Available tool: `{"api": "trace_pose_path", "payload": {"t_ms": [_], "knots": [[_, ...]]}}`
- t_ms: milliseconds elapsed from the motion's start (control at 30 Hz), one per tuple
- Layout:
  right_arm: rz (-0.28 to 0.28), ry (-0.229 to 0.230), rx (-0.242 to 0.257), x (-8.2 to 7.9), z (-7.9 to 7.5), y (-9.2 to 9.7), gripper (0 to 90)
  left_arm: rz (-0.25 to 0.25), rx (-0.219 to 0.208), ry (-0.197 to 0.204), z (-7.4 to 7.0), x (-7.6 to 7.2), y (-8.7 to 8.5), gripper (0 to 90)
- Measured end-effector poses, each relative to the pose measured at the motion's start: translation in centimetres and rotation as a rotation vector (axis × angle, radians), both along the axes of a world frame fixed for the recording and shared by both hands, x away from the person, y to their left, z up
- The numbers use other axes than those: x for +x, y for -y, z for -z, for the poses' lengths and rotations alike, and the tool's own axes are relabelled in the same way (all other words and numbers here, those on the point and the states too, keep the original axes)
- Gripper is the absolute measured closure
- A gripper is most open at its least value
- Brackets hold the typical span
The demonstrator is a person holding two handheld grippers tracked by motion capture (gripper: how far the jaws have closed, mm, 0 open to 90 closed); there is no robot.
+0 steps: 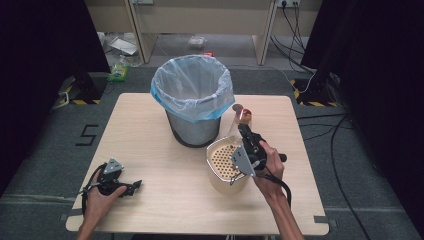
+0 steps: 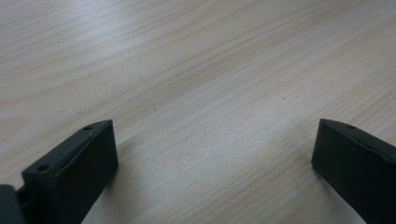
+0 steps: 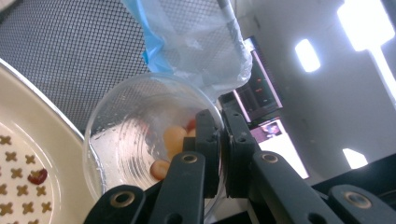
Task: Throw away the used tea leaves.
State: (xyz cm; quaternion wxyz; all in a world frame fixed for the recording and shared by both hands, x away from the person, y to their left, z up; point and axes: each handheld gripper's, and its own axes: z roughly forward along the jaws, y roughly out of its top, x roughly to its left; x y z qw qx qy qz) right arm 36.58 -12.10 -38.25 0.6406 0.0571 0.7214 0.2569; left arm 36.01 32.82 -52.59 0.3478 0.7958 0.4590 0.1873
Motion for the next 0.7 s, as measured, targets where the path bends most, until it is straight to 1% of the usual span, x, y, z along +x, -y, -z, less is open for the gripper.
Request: {"api": "trace_pose_path", "payload": {"t_ms": [33,67,100,133,167,200,233,267,300,333,400,433,467,500,533,600,633,667,700], "knots": [[-0.001,0.032,-0.011,-0.3,0.1,-0.1,87.5,0.000,0.000,0.000,0.0,0.0,0.0,0.0],[0.003,0.051,-0.044,-0.5,0.3,-0.4,87.5,0.000,0.000,0.000,0.0,0.0,0.0,0.0],[0.011,0.064,-0.092,-0.6,0.5,-0.7,87.5,0.000,0.000,0.000,0.0,0.0,0.0,0.0],[0.012,0.072,-0.122,-0.8,0.7,-0.9,87.5,0.000,0.000,0.000,0.0,0.0,0.0,0.0],[0.007,0.079,-0.104,-1.1,0.9,-1.0,87.6,0.000,0.000,0.000,0.0,0.0,0.0,0.0],[0.000,0.082,-0.105,-1.2,1.0,-1.1,87.6,0.000,0.000,0.000,0.0,0.0,0.0,0.0],[0.005,0.092,-0.130,-1.2,1.2,-1.2,87.6,0.000,0.000,0.000,0.0,0.0,0.0,0.0],[0.013,0.106,-0.137,-1.3,1.4,-1.3,87.7,0.000,0.000,0.000,0.0,0.0,0.0,0.0],[0.017,0.124,-0.122,-1.5,1.6,-1.3,87.7,0.001,0.000,0.000,0.0,0.0,0.0,0.0],[0.017,0.138,-0.129,-1.7,1.5,-1.3,87.8,0.000,0.000,0.000,0.0,0.0,0.0,0.0],[0.023,0.181,-0.135,-1.9,1.5,-1.3,87.7,0.000,0.000,0.000,0.0,0.0,0.0,0.0],[0.036,0.175,-0.139,-1.7,1.6,-1.3,87.7,0.000,0.000,0.000,0.0,0.0,0.0,0.0],[0.053,0.185,-0.161,-1.6,1.7,-1.3,87.7,0.001,0.000,0.000,0.0,0.0,0.0,0.0],[0.062,0.208,-0.181,-1.7,1.9,-1.4,87.8,0.000,0.000,0.000,0.0,0.0,0.0,0.0],[0.061,0.235,-0.213,-1.9,2.1,-1.7,87.8,0.000,0.000,0.000,0.0,0.0,0.0,0.0],[0.086,0.236,-0.234,-1.7,2.5,-1.9,87.8,0.000,0.000,0.000,0.0,0.0,0.0,0.0],[0.088,0.248,-0.256,-1.8,2.7,-2.0,87.8,0.000,0.000,0.000,0.0,0.0,0.0,0.0],[0.085,0.265,-0.261,-2.0,2.8,-2.1,87.8,0.000,0.000,0.000,0.0,0.0,0.0,0.0],[0.082,0.288,-0.282,-2.2,2.7,-2.2,87.8,0.000,0.000,0.000,0.0,0.0,0.0,0.0]]}}
